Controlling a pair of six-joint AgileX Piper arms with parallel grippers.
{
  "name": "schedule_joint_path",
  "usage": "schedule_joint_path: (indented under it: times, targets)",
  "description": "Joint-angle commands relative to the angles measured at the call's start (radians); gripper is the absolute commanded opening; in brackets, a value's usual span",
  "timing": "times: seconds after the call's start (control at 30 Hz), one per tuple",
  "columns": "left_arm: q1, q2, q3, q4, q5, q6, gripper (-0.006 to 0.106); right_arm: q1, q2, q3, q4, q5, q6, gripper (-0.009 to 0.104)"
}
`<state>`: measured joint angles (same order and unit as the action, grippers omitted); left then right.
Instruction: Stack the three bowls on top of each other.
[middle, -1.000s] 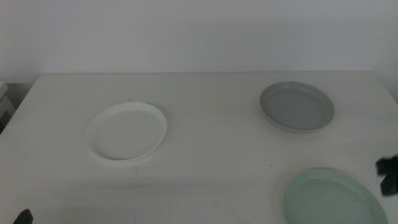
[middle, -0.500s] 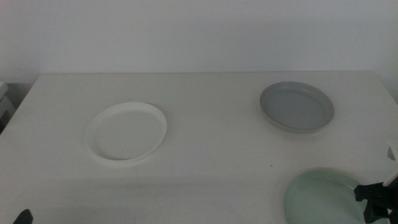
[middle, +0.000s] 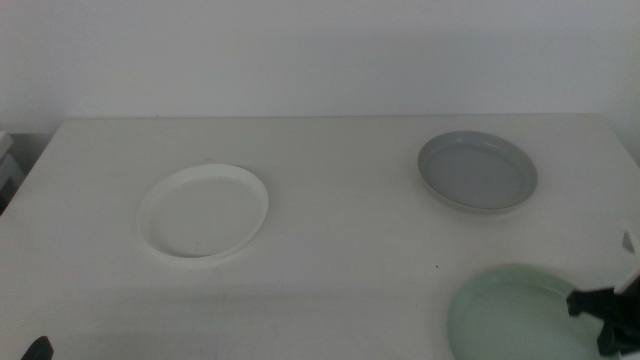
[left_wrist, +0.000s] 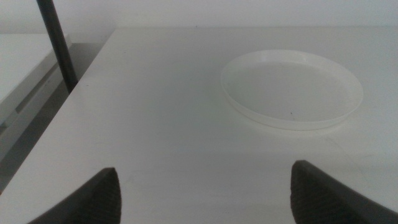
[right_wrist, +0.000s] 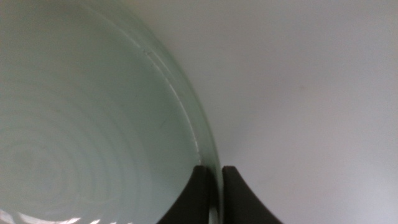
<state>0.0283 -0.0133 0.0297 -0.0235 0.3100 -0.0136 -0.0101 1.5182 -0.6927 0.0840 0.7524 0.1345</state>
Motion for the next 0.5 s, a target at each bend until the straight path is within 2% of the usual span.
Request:
schedule_joint_path:
  times: [0.0,0.2,0.47]
  targets:
    - [0.002,-0.014,-0.003,0.0,-0.073,-0.011,0.105,0.027,-0.087,-0.051,-0.007,0.032,0.051,-0.001]
    - [0.002,-0.014,-0.003,0.0,-0.073,-0.011,0.105,0.19,-0.117,-0.223,0.005,0.123,0.141,0.0]
    - [0.002,-0.014,-0.003,0.0,-0.073,-0.011,0.105,0.428,0.034,-0.464,0.012,0.117,0.219,0.0]
